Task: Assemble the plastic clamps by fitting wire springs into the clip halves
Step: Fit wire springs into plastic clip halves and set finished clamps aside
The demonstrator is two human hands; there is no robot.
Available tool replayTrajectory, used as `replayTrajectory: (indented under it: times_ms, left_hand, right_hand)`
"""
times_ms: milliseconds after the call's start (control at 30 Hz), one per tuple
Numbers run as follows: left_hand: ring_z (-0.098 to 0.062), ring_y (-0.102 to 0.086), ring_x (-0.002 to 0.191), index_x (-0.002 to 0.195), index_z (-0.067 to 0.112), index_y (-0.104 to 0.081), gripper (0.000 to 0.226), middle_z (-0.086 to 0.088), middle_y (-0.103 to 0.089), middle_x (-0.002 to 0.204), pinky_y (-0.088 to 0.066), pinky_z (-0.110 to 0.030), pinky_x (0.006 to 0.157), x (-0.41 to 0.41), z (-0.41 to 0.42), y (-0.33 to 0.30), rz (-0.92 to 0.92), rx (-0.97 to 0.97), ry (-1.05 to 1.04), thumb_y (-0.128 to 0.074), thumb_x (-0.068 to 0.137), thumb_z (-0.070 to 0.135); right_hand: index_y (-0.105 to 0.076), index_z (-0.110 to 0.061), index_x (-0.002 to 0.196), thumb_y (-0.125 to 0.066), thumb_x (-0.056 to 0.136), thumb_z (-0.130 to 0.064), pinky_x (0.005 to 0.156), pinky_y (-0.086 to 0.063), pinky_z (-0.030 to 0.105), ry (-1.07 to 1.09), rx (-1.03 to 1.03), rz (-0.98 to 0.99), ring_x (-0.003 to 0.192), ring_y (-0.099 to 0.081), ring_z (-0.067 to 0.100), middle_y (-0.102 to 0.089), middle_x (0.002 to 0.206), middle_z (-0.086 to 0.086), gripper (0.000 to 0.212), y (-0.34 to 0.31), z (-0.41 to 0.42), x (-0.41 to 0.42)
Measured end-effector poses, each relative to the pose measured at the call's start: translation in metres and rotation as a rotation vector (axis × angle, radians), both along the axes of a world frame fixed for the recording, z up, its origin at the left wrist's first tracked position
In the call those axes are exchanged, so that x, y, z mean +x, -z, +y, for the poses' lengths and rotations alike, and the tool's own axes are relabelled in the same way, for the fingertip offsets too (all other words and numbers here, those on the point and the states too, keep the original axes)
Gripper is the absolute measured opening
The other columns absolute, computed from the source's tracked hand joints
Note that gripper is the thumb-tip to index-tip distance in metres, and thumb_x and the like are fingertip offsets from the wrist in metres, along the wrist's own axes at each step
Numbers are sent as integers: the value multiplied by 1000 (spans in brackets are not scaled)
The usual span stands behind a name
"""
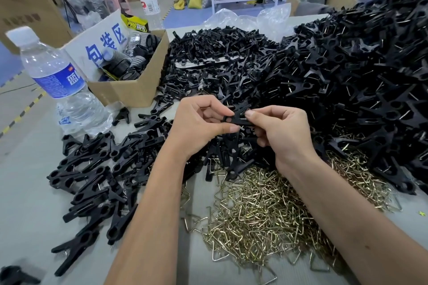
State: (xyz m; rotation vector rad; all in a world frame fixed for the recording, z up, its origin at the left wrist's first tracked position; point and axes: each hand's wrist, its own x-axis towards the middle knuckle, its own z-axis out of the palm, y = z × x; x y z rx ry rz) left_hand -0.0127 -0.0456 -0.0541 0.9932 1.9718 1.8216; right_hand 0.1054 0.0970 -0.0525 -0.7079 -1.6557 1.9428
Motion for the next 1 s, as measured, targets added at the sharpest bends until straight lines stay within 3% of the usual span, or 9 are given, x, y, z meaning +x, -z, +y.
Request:
replayTrajectory:
  times_ms: [133,233,333,433,600,667,733,800,1000]
  left_hand:
    - [-27,-74,79,88,13,-74,36,-17,-77,87,-62,-39,77,-2,-2,-1,-16,79,-31,-96,60,4]
    - [-25,-76,86,102,13,-60,57,-8,-76,82,-63,-37,77,-5,-6,-3,-72,182,39,-95,60,-3]
    - [-25,-77,91,100,13,-52,62,-4,-74,78,-62,-34,75,-2,-5,-6,-131,233,147,-97,58,5]
    - [-25,-75,82,95,12,-51,65,-9,-76,83,-59,-31,70,3,-2,-10,-201,265,213,-101,54,20]
    - [-42,-59,95,93,10,-51,70,-41,-63,97,-47,-43,77,3,-1,-8,-232,277,224,-104,50,30]
    - [-40,-64,99,92,11,-53,66,-27,-71,86,-50,-45,81,2,-2,-7,-212,260,231,-103,51,27]
    - [-17,-73,83,93,12,-55,57,-3,-77,78,-59,-33,79,0,-5,-6,-194,234,250,-100,56,17]
    - [-7,-74,78,92,13,-60,50,-2,-79,80,-58,-23,71,0,-8,-6,-210,231,246,-97,58,12]
    - [-6,-68,64,80,23,-63,44,2,-75,73,-55,-21,62,5,-5,-9,-121,230,146,-98,56,11]
  right_hand:
    - [-82,-6,82,-75,94,-15,51,-53,24,-155,-22,50,63,-65,18,-73,80,12,16,-6,5,1]
    - [-80,-5,86,-81,82,-14,51,-55,19,-362,-323,27,65,-67,14,-72,86,11,11,-10,11,4]
    - [-73,-3,104,-83,77,-15,48,-56,15,-637,-688,104,66,-69,13,-69,90,11,32,-9,14,9]
    - [-65,-7,126,-94,69,-20,44,-55,16,-804,-710,173,66,-72,16,-70,92,16,65,-9,18,11]
    - [-73,-11,127,-88,79,-14,44,-53,13,-968,-732,250,62,-67,9,-69,88,15,51,-6,24,9]
    - [-73,-5,123,-86,81,-9,42,-50,11,-986,-808,277,57,-61,8,-66,87,17,45,-4,24,9]
    - [-72,-3,121,-84,83,-4,41,-49,11,-993,-863,298,55,-59,8,-62,86,19,39,-3,25,9]
    - [-72,-1,119,-81,85,-2,40,-48,10,-997,-902,308,54,-59,9,-60,86,19,35,-4,25,8]
    - [-70,-1,112,-77,86,3,37,-46,11,-985,-1010,292,50,-60,10,-58,81,19,27,-4,29,9]
